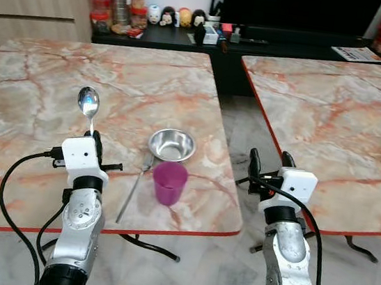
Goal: Setting the table
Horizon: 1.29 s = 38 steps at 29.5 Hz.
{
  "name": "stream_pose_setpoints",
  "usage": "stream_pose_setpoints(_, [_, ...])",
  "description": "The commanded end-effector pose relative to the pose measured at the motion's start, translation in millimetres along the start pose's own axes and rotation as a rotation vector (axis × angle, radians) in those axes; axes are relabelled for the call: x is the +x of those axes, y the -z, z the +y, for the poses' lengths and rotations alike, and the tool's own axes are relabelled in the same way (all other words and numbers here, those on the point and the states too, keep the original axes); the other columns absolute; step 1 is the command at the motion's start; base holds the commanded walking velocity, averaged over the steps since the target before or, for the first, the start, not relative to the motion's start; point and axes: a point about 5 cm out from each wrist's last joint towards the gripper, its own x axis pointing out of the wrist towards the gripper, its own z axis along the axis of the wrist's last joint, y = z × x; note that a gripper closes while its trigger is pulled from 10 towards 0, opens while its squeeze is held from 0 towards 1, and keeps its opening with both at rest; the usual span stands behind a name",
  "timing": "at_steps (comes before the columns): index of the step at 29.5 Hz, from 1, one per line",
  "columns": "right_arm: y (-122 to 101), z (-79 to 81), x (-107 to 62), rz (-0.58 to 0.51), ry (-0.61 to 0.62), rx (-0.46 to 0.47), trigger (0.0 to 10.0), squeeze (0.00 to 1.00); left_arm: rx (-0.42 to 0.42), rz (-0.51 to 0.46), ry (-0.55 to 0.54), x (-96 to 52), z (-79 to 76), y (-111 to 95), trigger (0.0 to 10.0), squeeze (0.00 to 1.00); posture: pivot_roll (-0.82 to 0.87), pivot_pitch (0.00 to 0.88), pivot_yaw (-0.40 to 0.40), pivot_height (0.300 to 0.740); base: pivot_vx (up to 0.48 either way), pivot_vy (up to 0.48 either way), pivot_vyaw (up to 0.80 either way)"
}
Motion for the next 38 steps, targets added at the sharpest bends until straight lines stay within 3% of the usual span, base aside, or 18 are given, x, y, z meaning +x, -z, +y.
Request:
stream_pose_setpoints(1, [-6, 3.3, 4.2, -0.021, -0.007, 0.003, 10.0, 0.00, 0.002, -0.016, -0.014, 2.2, 2.5, -3, 10.0, 0.00, -0.04, 0.000, -0.009, 0.740, 0.000, -0.390, 0.00])
stream_pose_setpoints(15, [-6, 3.3, 3.2, -0.014, -0.009, 0.006, 10.0, 0.00, -0.001, -0.026, -0.023, 3.9, 2.9, -6, 10.0, 0.00, -0.04, 0.000, -0.012, 0.740, 0.000, -0.385, 0.00])
stream_pose_setpoints(25, [-6, 3.3, 2.7, -0.015, -0.010, 0.009, 10.0, 0.00, 0.010, -0.076, -0.070, 9.4, 13.3, -19, 10.0, 0.00, -0.03, 0.000, -0.017, 0.740, 0.000, -0.388, 0.00])
stream_pose_setpoints(38, [-6, 4.8, 2.9, -0.013, -0.013, 0.014, 10.0, 0.00, 0.018, -0.074, -0.080, 8.2, 15.8, -19, 10.0, 0.00, -0.03, 0.000, -0.016, 0.740, 0.000, -0.385, 0.00])
